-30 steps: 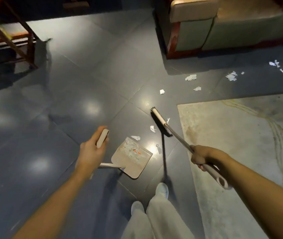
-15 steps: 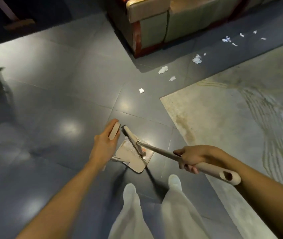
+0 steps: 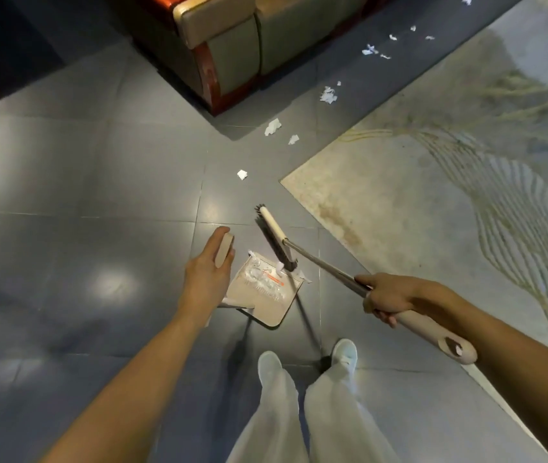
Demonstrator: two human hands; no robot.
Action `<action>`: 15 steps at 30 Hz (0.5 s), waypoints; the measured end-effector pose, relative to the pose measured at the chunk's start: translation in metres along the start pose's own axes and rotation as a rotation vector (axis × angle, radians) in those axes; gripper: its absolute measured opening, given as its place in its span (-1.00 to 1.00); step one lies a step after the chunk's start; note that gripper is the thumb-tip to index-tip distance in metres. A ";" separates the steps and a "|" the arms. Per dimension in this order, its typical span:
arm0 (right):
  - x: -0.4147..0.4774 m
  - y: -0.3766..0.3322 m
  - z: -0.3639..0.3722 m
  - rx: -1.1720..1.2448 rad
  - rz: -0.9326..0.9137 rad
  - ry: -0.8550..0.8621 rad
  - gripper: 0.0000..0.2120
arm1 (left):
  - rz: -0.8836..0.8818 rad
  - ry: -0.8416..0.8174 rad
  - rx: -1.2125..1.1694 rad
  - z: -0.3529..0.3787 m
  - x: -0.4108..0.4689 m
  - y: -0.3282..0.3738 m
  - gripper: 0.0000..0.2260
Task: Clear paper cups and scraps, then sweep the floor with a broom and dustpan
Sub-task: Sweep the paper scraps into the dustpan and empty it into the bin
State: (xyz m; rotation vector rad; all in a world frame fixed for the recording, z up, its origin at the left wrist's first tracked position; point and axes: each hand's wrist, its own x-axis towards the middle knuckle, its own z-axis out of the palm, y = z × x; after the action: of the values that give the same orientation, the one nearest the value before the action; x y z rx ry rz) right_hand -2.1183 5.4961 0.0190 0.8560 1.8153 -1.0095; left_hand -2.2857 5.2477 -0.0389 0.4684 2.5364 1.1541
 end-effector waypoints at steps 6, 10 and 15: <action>0.038 -0.014 0.041 -0.084 0.003 0.007 -0.65 | -0.015 -0.040 -0.022 0.009 0.029 0.007 -0.72; 0.037 -0.018 0.053 -0.013 -0.030 -0.052 -0.55 | 0.025 -0.078 -0.038 0.012 0.041 0.009 -0.65; 0.017 -0.012 0.048 0.122 0.002 -0.007 -0.41 | 0.044 -0.173 -0.025 -0.008 0.042 -0.009 -0.63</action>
State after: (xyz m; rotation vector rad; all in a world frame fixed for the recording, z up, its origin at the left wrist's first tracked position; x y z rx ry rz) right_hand -2.1184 5.4503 -0.0071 0.9261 1.7612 -1.1294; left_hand -2.3275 5.2547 -0.0470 0.5941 2.3719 1.1088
